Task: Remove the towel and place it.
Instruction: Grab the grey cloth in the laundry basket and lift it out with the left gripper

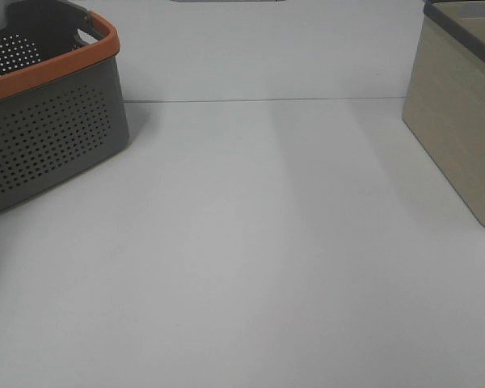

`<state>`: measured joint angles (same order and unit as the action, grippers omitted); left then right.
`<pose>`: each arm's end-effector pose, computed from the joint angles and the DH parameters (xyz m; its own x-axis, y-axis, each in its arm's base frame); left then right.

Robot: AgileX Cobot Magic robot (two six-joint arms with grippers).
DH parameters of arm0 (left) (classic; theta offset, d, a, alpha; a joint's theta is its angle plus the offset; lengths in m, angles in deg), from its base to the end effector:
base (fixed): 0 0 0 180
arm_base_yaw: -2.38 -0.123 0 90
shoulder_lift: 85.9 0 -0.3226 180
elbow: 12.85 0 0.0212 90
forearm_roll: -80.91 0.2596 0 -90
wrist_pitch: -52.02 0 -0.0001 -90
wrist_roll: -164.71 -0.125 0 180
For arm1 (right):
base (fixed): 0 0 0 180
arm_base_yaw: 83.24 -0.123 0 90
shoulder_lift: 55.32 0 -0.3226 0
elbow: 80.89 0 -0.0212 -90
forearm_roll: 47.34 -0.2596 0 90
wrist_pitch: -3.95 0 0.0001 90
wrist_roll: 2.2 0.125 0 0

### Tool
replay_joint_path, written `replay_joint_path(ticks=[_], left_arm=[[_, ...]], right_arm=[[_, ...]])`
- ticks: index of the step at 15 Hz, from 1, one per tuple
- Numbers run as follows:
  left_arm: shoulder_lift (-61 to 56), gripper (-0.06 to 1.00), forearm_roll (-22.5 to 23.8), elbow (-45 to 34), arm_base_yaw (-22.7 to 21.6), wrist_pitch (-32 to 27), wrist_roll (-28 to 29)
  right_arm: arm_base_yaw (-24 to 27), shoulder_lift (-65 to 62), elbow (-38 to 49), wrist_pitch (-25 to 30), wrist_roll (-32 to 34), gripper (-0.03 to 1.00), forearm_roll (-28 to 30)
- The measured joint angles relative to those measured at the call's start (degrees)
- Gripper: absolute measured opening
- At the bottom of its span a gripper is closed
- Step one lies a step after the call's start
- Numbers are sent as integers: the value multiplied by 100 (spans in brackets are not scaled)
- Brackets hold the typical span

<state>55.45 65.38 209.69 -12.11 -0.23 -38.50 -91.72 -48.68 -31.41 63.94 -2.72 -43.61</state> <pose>0.5611 0.1177 0.1998 -0.8486 0.0173 -0.5287 0.0584 0.9964 -0.0612 -0.0036 -0.0077 0.2677 -0.4300 -0.1062 -0.8965 -0.1152 0.9914 -0.0621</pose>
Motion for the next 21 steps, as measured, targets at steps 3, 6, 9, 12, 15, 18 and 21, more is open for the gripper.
replay_joint_path(ticks=[3,6,9,12,15,18,21], left_arm=[[17,57,-80,0,0,46,-17],[40,41,-109,0,0,46,-23],[69,18,-166,0,0,69,-23],[69,0,-166,0,0,252,-23],[69,0,-275,0,0,321,-23],[29,0,-304,0,109,327,-52],[-292,0,-309,0,493,332,-269]], right_arm=[[0,0,0,0,0,62,0],[0,0,0,0,0,62,0],[0,0,0,0,0,62,0],[0,0,0,0,0,62,0],[0,0,0,0,0,62,0],[0,0,0,0,0,62,0],[0,0,0,0,0,62,0]])
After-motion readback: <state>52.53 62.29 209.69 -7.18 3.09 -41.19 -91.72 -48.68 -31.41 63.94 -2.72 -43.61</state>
